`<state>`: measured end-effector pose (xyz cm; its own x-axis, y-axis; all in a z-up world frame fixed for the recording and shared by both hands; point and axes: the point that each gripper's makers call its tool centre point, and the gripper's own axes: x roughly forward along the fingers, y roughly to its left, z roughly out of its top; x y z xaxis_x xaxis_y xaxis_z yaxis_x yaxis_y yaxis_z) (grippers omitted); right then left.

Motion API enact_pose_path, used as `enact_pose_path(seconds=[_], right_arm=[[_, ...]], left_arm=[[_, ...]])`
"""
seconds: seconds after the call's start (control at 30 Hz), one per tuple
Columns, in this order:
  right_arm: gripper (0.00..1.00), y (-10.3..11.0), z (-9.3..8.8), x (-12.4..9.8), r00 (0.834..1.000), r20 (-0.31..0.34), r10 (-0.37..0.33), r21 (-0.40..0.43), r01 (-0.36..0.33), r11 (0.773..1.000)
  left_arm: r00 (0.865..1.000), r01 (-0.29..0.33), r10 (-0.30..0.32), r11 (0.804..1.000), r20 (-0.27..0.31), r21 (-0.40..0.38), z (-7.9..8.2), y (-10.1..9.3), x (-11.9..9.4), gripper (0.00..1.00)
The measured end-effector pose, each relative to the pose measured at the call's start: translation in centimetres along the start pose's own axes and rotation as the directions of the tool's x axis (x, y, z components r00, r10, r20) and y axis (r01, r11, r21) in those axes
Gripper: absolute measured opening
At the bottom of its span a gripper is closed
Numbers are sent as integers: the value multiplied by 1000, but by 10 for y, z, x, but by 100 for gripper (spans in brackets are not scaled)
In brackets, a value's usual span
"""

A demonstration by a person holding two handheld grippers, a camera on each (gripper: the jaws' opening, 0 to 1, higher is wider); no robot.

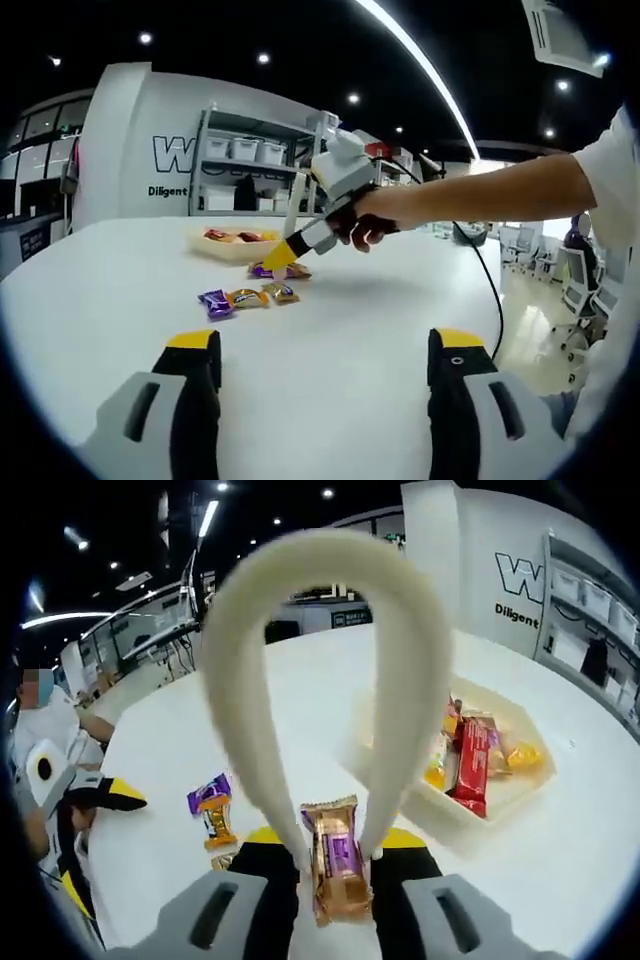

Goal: Place the target food into the container with the food tongs after gripping and lifting it, then release it inside without dropping or visibly crushing the food.

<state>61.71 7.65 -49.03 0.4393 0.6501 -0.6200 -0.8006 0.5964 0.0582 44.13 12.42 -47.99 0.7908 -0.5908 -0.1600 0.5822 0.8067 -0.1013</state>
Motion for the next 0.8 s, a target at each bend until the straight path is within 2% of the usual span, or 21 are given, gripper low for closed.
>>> enact_pose_path(seconds=[0.03,0.07,0.13,0.17,0.23,0.27,0.33,0.43,0.47,0.57,0.8], right_arm=[[16,-6,-2,0,999,-17,-30,8,30,1000],[14,-8,-2,-1,999,-26,-29,39,30,999],[13,-5,-1,-2,1000,-16,-21,46,22,999],[13,-2,-1,-4,1000,-13,-10,79,11,997],[14,-3,3,-6,1000,9,-15,71,14,997],[14,2,4,-7,1000,12,17,107,-18,994],[14,-1,14,-11,999,51,-1,93,-4,996],[15,0,26,-20,998,69,13,86,-19,996],[15,4,30,-23,996,76,41,109,-49,993],[15,-7,42,-30,995,93,21,104,-31,994],[15,-25,56,-40,993,115,-14,106,2,994]], left_arm=[[1000,-1,1,1000,-2,-1,0,0,0,83],[1000,0,0,1000,-1,-1,0,0,0,83],[1000,1,-1,1000,4,-6,1,0,0,83],[1000,0,0,1000,3,-9,1,1,0,83],[1000,1,-1,1000,3,-12,1,1,0,83],[1000,1,-1,1000,3,-12,1,1,0,83],[1000,2,-2,1000,0,-11,1,0,1,83],[1000,5,-4,1000,5,-16,2,0,1,83],[1000,4,-4,1000,4,-15,1,0,1,83],[1000,4,-4,1000,4,-16,1,0,1,83],[1000,3,-3,1000,1,-23,1,1,1,83]])
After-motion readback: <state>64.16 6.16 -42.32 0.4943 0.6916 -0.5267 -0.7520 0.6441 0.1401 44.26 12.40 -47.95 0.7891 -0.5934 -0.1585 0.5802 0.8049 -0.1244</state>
